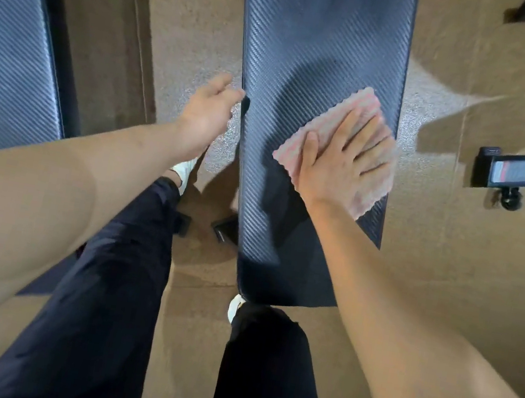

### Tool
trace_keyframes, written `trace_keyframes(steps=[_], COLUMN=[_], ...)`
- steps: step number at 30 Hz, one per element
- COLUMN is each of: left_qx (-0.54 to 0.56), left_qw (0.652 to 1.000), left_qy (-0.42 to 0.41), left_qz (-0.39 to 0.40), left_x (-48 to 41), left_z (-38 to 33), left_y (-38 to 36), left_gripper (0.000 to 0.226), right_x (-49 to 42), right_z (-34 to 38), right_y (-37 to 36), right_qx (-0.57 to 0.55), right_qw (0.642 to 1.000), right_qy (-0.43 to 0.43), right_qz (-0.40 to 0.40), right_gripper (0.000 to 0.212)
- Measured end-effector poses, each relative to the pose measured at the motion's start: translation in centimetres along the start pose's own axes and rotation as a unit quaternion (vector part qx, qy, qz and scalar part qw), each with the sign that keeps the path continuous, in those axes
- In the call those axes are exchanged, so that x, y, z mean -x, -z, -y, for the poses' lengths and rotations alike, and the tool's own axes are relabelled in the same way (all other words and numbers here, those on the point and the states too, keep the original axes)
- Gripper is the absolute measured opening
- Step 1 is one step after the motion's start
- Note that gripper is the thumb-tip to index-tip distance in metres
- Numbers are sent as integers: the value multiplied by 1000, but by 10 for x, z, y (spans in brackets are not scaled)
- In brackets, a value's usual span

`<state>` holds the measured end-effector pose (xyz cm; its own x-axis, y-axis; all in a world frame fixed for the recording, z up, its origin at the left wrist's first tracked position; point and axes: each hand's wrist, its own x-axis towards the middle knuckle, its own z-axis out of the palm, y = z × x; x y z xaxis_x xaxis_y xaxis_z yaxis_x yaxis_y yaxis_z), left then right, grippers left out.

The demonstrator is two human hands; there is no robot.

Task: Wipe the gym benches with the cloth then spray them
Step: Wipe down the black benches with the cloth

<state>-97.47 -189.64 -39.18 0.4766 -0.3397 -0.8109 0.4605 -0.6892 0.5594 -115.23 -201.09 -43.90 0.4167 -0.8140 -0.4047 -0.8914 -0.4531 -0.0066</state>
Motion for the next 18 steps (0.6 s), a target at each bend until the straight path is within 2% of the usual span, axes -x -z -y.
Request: trace_keyframes(steps=[3, 6, 11, 14, 18], left_qx=[23, 53, 134, 170, 182], left_qw=[999, 996, 983, 974, 972], left_qy=[21, 53, 96, 121, 122], left_qz=[27, 55, 84, 85, 91], left_x=[-21, -27, -30, -32, -36], left_z=[-26, -40, -35, -35, -33], left_y=[13, 18, 24, 22, 25], left_gripper=[50, 24, 37, 27, 25], right_x=[15, 22, -23, -64, -117], right_z=[41, 64, 37, 15, 9], right_y=[0, 2, 21, 37, 60], right_qx=[15, 51, 130, 163, 121], right_qw=[996, 983, 950, 951, 983], right_qy=[88, 168, 279, 257, 134], right_qz=[28, 59, 63, 49, 42], right_gripper=[84, 80, 78, 78, 80])
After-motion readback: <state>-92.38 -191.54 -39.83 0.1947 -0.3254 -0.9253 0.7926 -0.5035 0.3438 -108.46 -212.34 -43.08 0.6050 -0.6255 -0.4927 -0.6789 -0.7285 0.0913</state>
